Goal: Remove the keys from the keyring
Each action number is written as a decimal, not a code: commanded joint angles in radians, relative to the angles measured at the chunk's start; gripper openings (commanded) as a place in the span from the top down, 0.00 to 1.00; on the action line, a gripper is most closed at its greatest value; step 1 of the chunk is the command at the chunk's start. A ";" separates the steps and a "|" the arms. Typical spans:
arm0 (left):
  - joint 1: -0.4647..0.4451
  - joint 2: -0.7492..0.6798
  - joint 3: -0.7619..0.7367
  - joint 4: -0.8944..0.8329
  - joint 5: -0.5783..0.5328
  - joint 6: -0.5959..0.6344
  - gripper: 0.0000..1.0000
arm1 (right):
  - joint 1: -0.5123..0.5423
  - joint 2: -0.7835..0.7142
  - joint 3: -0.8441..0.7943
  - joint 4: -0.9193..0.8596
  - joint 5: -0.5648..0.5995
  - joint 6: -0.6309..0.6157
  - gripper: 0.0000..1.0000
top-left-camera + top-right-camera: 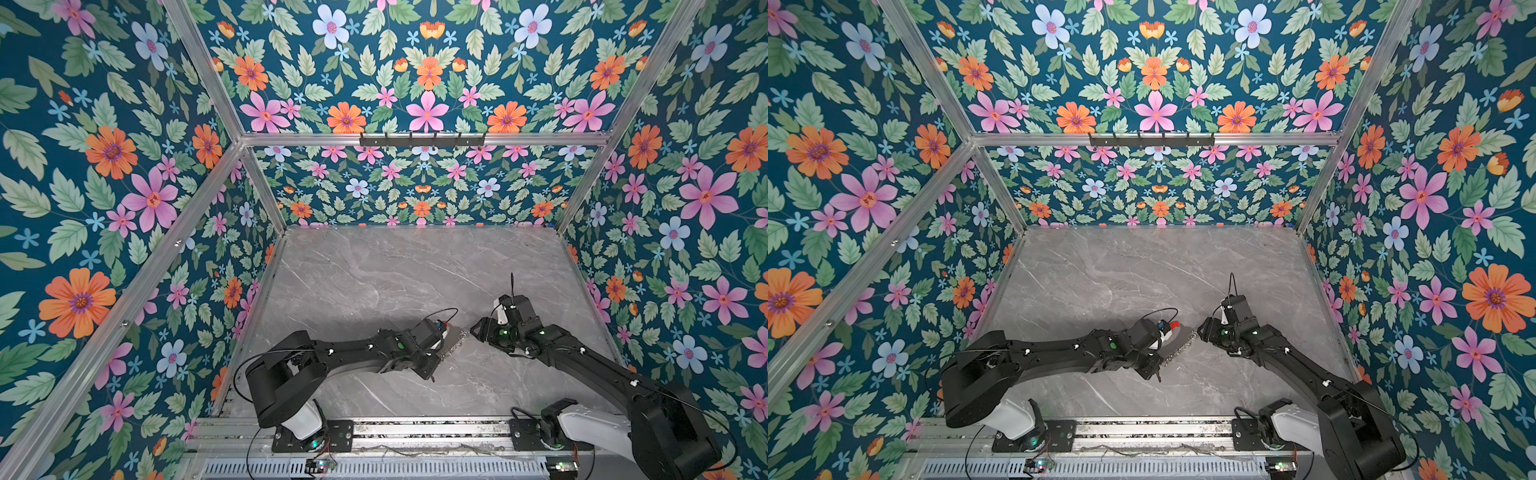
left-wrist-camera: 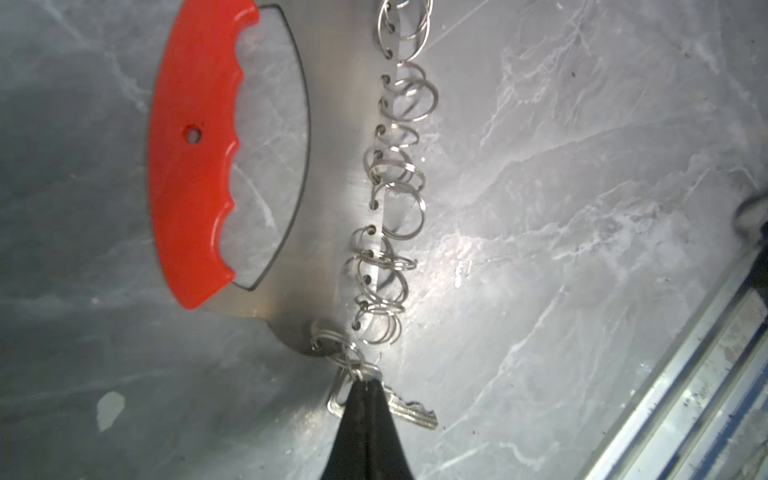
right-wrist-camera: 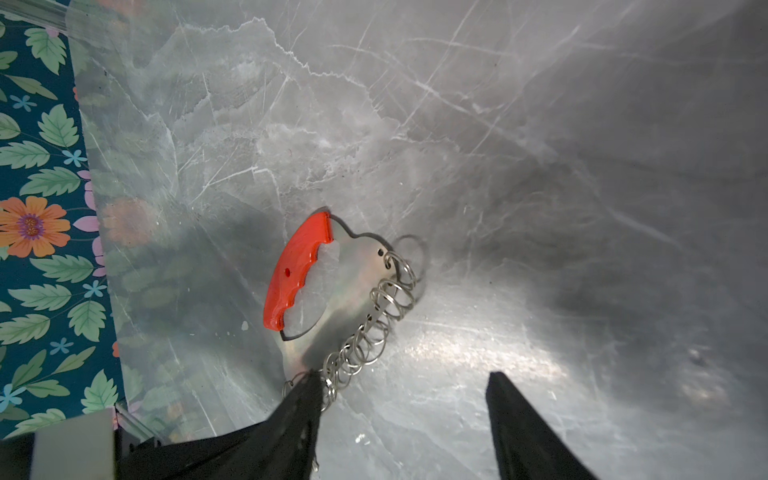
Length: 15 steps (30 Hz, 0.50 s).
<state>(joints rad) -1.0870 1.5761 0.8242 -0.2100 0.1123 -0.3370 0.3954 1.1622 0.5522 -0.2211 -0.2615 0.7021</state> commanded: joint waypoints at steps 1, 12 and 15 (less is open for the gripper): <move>0.000 -0.018 0.001 0.008 -0.019 -0.035 1.00 | 0.000 0.006 0.014 0.003 -0.031 -0.015 0.36; 0.012 0.012 0.121 -0.137 -0.036 -0.031 0.54 | 0.003 0.040 0.040 -0.048 -0.110 -0.022 0.40; 0.016 0.076 0.222 -0.249 -0.065 -0.083 0.49 | 0.015 0.038 0.042 -0.088 -0.076 -0.014 0.40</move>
<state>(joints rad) -1.0756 1.6192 0.9886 -0.3290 0.0792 -0.3882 0.4034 1.2015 0.5892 -0.2600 -0.3576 0.6849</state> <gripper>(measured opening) 0.509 0.603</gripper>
